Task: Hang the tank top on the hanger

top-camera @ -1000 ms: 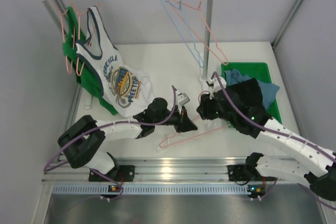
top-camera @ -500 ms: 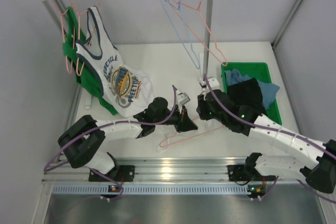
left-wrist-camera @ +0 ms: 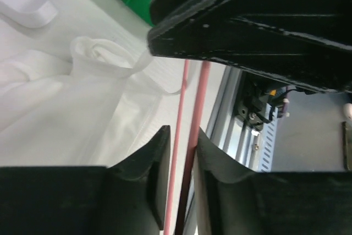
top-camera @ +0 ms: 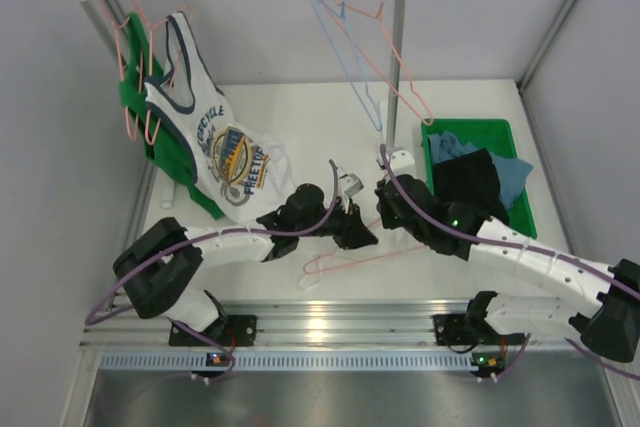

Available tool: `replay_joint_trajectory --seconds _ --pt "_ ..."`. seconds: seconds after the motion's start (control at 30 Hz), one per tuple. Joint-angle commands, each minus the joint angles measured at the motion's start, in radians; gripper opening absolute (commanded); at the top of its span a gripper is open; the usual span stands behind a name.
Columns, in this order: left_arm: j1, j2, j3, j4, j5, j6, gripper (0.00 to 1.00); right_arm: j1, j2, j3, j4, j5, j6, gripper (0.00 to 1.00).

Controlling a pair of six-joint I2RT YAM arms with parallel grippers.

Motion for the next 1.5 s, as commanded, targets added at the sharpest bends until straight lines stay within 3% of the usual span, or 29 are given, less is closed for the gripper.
replay_joint_trajectory --seconds 0.0,0.13,0.5,0.8,1.03,1.47 --pt "0.003 -0.016 0.039 -0.019 -0.089 -0.008 0.30 0.021 -0.009 0.005 0.044 0.048 -0.002 0.00" --pt "0.003 -0.054 0.045 -0.058 -0.135 -0.001 0.44 0.028 -0.014 -0.007 0.054 0.053 -0.005 0.00" --pt "0.008 -0.178 0.049 -0.180 -0.279 0.027 0.52 0.037 -0.026 -0.044 0.061 0.042 -0.029 0.00" --pt "0.011 -0.321 0.043 -0.416 -0.446 0.010 0.50 0.040 -0.063 -0.069 0.032 0.052 -0.028 0.00" --pt "0.011 -0.448 0.026 -0.763 -0.575 -0.034 0.50 0.040 -0.084 -0.076 0.002 0.052 -0.044 0.00" --pt "0.011 -0.612 -0.102 -1.081 -0.643 -0.326 0.49 0.040 -0.075 -0.090 0.000 0.056 -0.028 0.00"
